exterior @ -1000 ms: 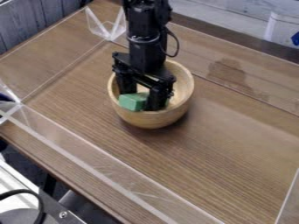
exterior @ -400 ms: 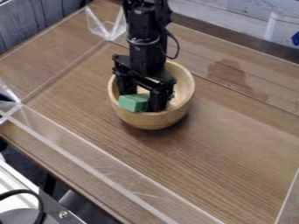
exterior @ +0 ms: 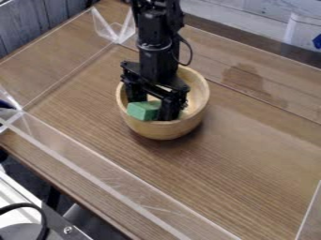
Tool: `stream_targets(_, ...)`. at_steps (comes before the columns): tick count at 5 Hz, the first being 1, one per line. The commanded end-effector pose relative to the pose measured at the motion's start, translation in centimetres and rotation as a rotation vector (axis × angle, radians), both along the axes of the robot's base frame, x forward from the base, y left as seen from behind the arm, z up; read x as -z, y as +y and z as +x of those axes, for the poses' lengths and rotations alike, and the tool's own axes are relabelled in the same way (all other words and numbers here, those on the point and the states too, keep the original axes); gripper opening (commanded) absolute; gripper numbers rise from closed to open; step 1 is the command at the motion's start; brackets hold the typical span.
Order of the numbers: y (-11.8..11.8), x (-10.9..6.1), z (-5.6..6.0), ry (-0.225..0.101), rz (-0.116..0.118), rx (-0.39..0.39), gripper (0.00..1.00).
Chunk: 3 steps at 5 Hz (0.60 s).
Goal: Put the green block in the brown bowl
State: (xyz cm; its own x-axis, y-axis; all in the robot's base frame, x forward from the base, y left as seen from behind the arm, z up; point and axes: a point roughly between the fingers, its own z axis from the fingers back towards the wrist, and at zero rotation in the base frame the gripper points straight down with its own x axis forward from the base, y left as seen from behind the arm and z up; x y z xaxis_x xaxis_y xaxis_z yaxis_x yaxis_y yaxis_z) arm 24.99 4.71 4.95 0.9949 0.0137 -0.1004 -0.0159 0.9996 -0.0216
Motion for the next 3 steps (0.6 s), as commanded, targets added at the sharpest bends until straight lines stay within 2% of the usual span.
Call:
stream_targets(1,0.3,-0.6,0.5,-0.023,0.003,-0.012,1.00)
stream_targets(2,0.3,-0.6,0.5,-0.023,0.000,-0.017,1.00)
stream_targets(3,0.3,-1.9,0.7,-0.044,-0.008,-0.021,1.00)
